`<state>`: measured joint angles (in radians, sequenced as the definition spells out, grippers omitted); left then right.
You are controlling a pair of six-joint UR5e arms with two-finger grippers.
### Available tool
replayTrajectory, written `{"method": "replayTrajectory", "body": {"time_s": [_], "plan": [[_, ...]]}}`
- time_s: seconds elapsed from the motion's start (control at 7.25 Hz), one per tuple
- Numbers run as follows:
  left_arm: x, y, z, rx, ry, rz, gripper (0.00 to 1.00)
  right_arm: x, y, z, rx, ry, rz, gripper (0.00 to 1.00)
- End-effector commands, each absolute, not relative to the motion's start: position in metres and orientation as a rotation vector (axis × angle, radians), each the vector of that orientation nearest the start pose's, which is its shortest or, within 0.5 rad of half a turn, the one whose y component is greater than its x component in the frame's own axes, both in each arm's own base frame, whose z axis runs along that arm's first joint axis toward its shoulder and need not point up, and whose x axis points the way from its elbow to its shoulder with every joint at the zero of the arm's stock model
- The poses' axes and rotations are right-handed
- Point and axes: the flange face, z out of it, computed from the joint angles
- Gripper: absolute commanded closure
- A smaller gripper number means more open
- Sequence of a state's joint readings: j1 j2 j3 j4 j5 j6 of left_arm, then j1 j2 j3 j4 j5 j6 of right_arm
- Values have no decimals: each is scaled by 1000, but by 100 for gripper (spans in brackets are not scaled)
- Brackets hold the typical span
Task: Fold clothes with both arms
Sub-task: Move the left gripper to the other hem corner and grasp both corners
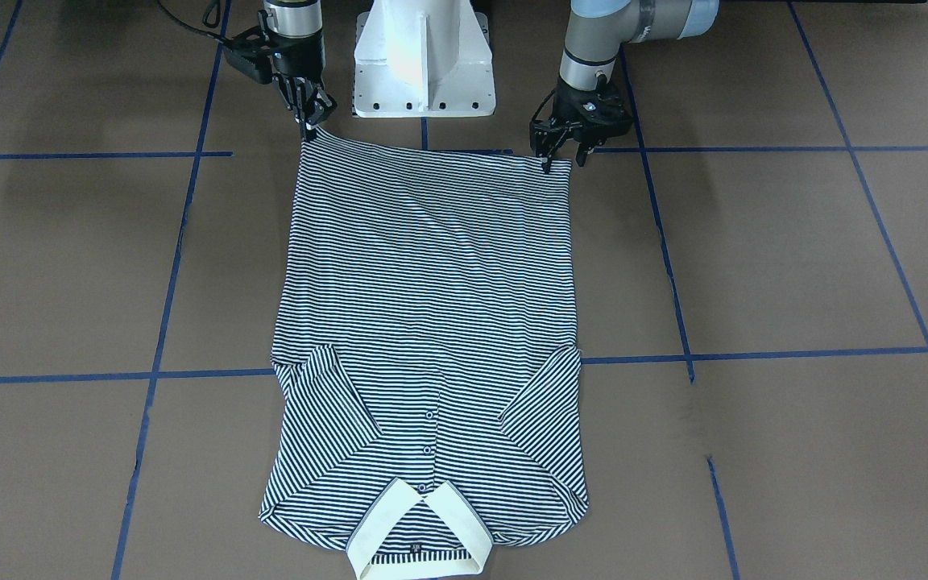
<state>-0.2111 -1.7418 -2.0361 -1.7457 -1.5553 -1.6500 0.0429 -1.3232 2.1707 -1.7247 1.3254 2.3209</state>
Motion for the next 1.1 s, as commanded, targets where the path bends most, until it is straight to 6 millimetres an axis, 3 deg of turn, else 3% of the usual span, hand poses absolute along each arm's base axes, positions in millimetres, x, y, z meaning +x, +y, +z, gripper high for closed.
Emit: {"method": "replayTrajectory", "body": {"time_s": [0.0, 0.41, 0.55, 0.83, 0.97], "plan": [[491, -243, 351, 69, 798, -275, 32, -494, -179, 291, -19, -753, 842, 100], [494, -243, 356, 68, 787, -271, 35, -495, -179, 292, -17, -749, 842, 100], [494, -243, 355, 66, 788, -272, 41, -494, -180, 292, -16, -751, 845, 100], [494, -242, 354, 65, 788, -272, 74, -494, -180, 292, -16, -751, 845, 100], [494, -242, 354, 64, 789, -275, 96, -494, -180, 292, -17, -749, 843, 100]]}}
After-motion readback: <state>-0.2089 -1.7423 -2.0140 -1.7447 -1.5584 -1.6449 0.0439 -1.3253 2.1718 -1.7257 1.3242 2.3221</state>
